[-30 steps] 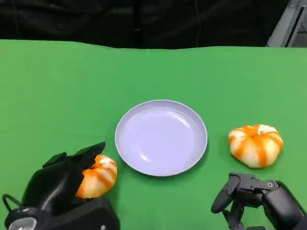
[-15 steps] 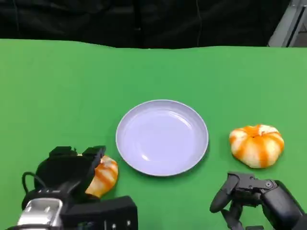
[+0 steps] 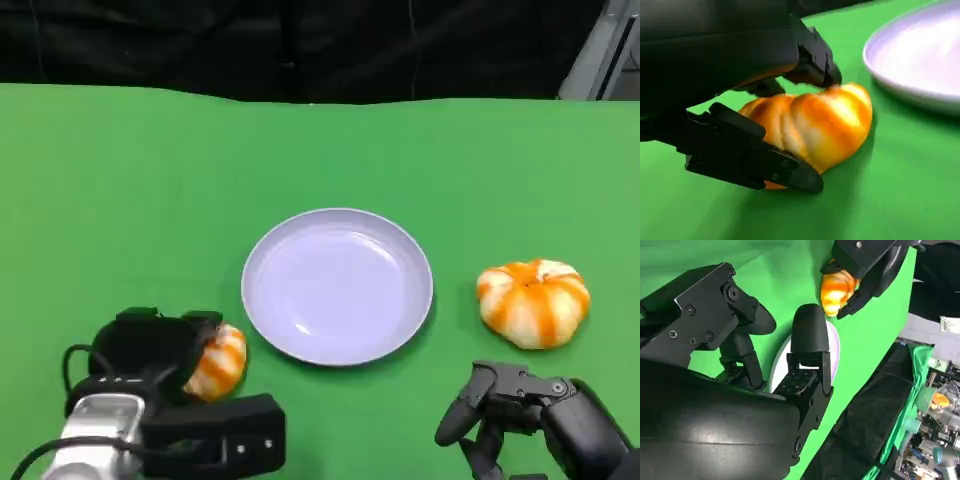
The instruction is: Grasp the bread from the table and place it into the plate.
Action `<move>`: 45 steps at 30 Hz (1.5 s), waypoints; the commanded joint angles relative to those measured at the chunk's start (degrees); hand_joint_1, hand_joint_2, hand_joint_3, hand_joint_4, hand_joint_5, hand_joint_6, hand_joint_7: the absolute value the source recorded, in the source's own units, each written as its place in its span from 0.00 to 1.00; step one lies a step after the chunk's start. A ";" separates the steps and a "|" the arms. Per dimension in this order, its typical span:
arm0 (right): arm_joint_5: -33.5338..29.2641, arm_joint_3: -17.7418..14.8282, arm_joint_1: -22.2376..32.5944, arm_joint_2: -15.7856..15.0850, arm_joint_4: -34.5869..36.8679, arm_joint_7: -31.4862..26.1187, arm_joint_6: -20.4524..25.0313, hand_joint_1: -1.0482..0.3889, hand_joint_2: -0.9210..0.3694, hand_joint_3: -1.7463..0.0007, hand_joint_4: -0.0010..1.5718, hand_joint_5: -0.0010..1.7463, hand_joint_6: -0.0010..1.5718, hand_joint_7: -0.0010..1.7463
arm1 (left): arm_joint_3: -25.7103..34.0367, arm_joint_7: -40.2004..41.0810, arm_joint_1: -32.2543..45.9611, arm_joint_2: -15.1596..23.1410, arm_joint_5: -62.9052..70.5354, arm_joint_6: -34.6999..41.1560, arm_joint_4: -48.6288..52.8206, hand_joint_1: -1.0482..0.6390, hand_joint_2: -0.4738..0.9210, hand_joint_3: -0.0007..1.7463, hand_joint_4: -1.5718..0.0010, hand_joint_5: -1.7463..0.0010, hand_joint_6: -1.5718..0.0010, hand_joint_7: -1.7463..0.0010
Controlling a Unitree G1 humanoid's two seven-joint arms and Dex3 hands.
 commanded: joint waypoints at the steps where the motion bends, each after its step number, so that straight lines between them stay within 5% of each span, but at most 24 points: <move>1: 0.23 -0.19 0.28 -0.01 -1.33 -0.45 0.72 0.76 0.37 0.33 0.51 0.88 0.49 0.70 | 1.25 11.77 1.34 2.02 -2.97 -7.67 3.84 0.51 0.93 0.24 0.47 0.02 0.34 0.57; 3: 0.39 -0.13 0.27 0.12 -1.57 -0.38 1.06 0.77 0.37 0.32 0.51 0.88 0.49 0.70 | 1.43 14.49 1.42 2.38 -3.53 -9.23 3.89 0.51 0.89 0.33 0.47 0.01 0.49 0.24; 6: 0.43 -0.05 0.21 0.23 -1.57 -0.37 0.87 0.77 0.38 0.32 0.51 0.89 0.49 0.70 | 1.62 18.13 1.49 2.59 -3.99 -10.77 3.80 0.51 0.78 0.49 0.47 0.00 0.56 0.06; 13: 0.33 -0.09 0.17 0.51 -1.54 -0.41 1.29 0.77 0.38 0.32 0.52 0.89 0.49 0.71 | 2.36 25.50 1.93 3.12 -4.54 -14.52 4.03 0.52 0.68 0.62 0.43 0.00 0.48 0.15; 22: 0.08 0.06 -0.05 0.68 -1.32 -0.59 1.32 0.77 0.38 0.32 0.52 0.89 0.49 0.71 | 2.08 38.67 1.16 4.22 -3.03 -21.34 6.93 0.55 0.53 0.78 0.39 0.00 0.45 0.13; 45: 0.48 0.42 -0.04 0.67 -0.96 -0.41 0.88 0.78 0.38 0.31 0.51 0.92 0.48 0.72 | 1.04 41.83 -2.81 2.83 -2.49 -30.55 2.99 0.50 0.43 0.93 0.37 0.00 0.44 0.14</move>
